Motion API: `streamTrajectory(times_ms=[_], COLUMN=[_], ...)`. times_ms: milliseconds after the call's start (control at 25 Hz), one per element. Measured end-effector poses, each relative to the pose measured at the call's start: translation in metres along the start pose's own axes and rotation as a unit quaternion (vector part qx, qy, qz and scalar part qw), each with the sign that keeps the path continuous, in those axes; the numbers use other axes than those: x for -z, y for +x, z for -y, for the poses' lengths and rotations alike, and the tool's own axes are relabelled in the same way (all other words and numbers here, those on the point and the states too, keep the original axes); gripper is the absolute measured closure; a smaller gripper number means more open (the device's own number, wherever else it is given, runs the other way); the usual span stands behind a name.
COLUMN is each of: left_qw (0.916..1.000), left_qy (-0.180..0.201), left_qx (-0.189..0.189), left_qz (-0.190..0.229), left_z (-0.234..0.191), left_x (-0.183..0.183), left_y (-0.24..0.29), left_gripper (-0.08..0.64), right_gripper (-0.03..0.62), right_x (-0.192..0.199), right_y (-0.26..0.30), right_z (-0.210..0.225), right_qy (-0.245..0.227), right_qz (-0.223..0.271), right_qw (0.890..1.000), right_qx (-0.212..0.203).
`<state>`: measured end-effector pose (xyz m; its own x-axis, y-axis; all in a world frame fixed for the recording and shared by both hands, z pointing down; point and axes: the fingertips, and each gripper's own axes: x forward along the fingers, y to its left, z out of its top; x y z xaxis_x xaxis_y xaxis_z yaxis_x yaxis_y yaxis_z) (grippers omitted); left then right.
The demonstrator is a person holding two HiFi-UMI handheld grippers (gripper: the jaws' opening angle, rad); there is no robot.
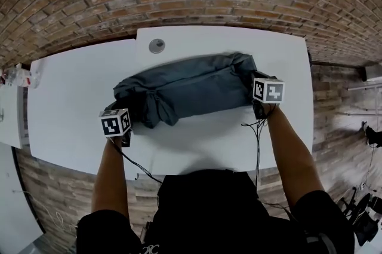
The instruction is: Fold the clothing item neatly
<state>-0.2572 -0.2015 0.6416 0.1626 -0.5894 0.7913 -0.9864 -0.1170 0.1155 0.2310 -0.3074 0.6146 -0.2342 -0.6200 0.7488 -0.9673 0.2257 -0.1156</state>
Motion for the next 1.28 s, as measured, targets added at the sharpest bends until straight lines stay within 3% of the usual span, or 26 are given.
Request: streamTrajectory(times_ms=[160, 280, 400, 560, 720, 840, 1040, 1280], left_qw=[0.999, 0.9962, 0.9951, 0.9919, 0.9855, 0.9859, 0.9862, 0.9881], left_qy=[-0.029, -0.047, -0.037, -0.028, -0.024, -0.023, -0.013, 0.015], left_qx=[-0.01, -0.033, -0.038, -0.03, -0.017, 0.016, 0.066, 0.091], left_qz=[0.031, 0.065, 0.083, 0.121, 0.167, 0.165, 0.151, 0.123], left_z=[-0.006, -0.01, -0.004, 0.01, 0.026, 0.036, 0.047, 0.061], left_x=[-0.004, -0.009, -0.006, 0.0, 0.01, 0.036, 0.088, 0.155], left_y=[-0.011, -0.039, -0.068, -0.104, -0.139, -0.15, -0.171, -0.19], left_gripper=[0.561, 0.561, 0.561, 0.561, 0.561, 0.561, 0.561, 0.561], right_gripper=[0.591, 0.59, 0.591, 0.591, 0.591, 0.591, 0.591, 0.591], right_x=[-0.001, -0.012, -0.019, -0.002, 0.026, 0.057, 0.129, 0.189], right_y=[0.0, -0.019, -0.057, -0.108, -0.164, -0.194, -0.237, -0.291], right_z=[-0.001, 0.0, 0.0, -0.026, -0.059, -0.086, -0.137, -0.159], right_qy=[0.009, 0.015, 0.011, 0.009, 0.04, 0.079, 0.091, 0.103], right_qz=[0.004, 0.04, 0.093, 0.126, 0.162, 0.181, 0.172, 0.175], right_qw=[1.0, 0.998, 0.995, 0.991, 0.984, 0.978, 0.98, 0.979], right_qx=[-0.019, -0.041, -0.044, -0.053, -0.057, -0.062, -0.045, -0.033])
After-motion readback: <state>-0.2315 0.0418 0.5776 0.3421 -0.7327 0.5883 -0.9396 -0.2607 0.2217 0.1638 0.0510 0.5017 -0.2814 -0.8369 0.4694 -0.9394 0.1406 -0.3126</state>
